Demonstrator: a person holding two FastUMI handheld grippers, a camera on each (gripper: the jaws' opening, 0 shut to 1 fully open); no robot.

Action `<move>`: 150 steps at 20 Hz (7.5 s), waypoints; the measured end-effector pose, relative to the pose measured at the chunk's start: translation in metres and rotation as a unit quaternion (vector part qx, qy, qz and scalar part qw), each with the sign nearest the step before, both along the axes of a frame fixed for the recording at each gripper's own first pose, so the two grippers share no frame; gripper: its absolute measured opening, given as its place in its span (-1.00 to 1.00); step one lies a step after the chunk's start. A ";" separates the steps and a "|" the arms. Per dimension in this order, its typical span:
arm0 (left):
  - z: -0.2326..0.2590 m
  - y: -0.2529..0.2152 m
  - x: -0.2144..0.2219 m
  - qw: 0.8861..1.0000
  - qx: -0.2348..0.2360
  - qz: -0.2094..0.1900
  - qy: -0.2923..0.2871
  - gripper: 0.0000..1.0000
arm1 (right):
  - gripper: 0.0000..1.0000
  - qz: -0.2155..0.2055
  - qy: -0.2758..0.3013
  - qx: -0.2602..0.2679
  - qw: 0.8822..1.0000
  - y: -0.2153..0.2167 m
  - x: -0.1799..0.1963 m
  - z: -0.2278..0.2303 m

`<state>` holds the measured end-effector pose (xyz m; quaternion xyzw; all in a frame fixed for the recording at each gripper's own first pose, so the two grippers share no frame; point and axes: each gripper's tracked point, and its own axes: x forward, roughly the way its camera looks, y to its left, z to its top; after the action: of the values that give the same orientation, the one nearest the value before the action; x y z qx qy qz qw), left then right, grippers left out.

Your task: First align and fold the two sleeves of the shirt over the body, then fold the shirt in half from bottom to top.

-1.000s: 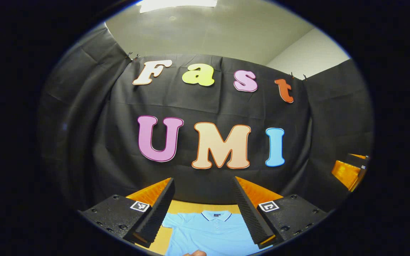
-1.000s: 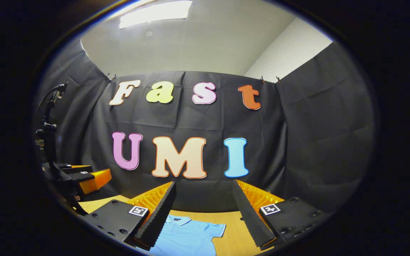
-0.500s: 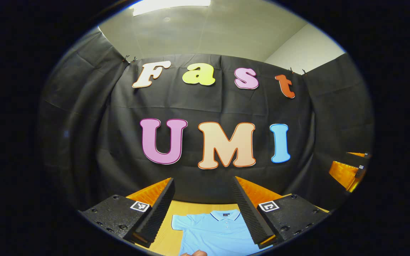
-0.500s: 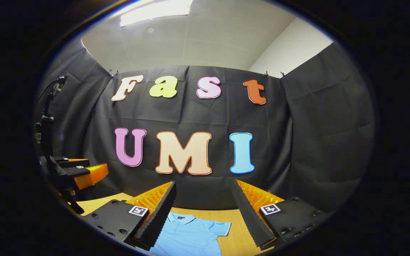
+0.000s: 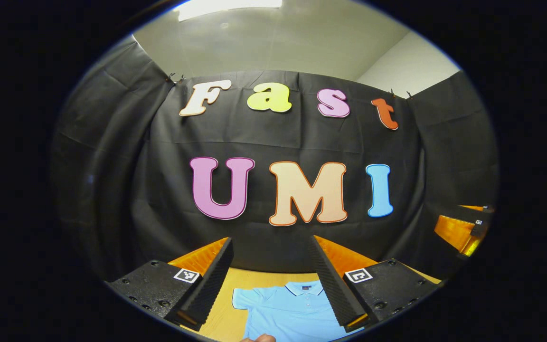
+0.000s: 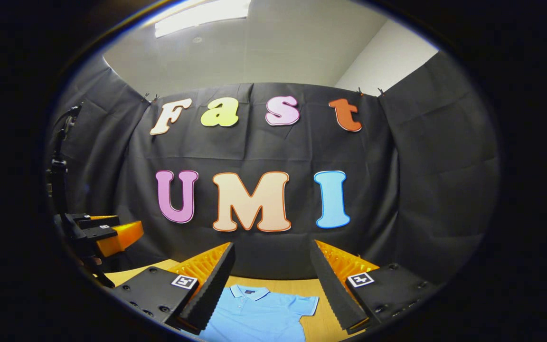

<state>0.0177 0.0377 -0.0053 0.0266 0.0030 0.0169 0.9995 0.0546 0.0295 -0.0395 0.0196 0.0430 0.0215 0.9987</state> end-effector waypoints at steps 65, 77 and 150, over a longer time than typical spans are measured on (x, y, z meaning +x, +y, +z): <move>-0.139 0.133 0.114 0.987 -0.008 0.078 0.139 0.91 | -0.51 -0.030 0.412 0.130 0.901 0.044 0.144 -0.475; -0.253 0.156 0.144 0.966 -0.039 0.106 0.232 0.92 | 0.96 -0.030 0.340 0.095 0.935 0.007 0.102 -0.377; -0.323 0.022 -0.188 0.929 0.035 -0.038 0.367 0.91 | 0.97 0.040 0.328 -0.034 0.943 -0.050 -0.199 -0.323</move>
<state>-0.1701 0.0594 -0.3281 0.0664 0.3682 -0.0317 0.9268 -0.1441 -0.0208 -0.3627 -0.0099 0.3700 0.0520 0.9275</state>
